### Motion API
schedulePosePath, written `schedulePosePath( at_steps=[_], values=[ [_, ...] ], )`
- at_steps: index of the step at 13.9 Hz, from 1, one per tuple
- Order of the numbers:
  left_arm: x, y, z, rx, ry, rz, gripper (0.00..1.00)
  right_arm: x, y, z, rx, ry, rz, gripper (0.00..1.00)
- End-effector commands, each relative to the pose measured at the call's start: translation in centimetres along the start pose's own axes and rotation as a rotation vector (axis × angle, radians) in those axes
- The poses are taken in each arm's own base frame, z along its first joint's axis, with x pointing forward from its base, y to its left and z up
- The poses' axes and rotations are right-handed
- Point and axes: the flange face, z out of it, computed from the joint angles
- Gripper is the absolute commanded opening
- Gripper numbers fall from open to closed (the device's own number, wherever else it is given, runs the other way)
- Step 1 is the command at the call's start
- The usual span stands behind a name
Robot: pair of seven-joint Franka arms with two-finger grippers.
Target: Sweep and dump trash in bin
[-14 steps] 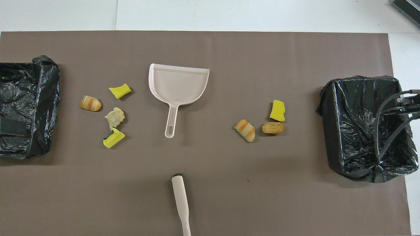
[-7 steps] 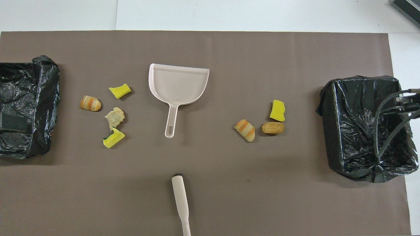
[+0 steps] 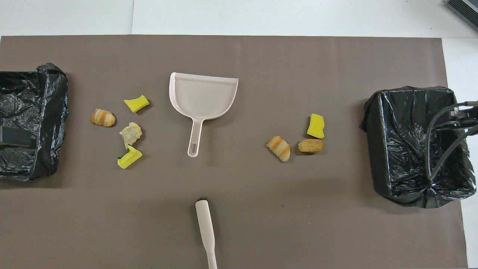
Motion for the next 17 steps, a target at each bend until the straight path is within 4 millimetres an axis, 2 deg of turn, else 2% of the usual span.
schedulePosePath(
  at_steps=[1,9,17],
  values=[
    [-0.3,0.0,-0.4,-0.004,0.011,0.001,1.00,-0.3,-0.6,0.0,0.020,0.016,-0.035,1.00],
    [-0.3,0.0,-0.4,-0.004,0.010,0.001,1.00,0.0,-3.4,-0.2,0.019,0.053,-0.076,1.00],
    [-0.3,0.0,-0.4,-0.004,0.010,-0.001,1.00,0.0,-3.4,-0.2,0.019,0.053,-0.076,1.00]
  ],
)
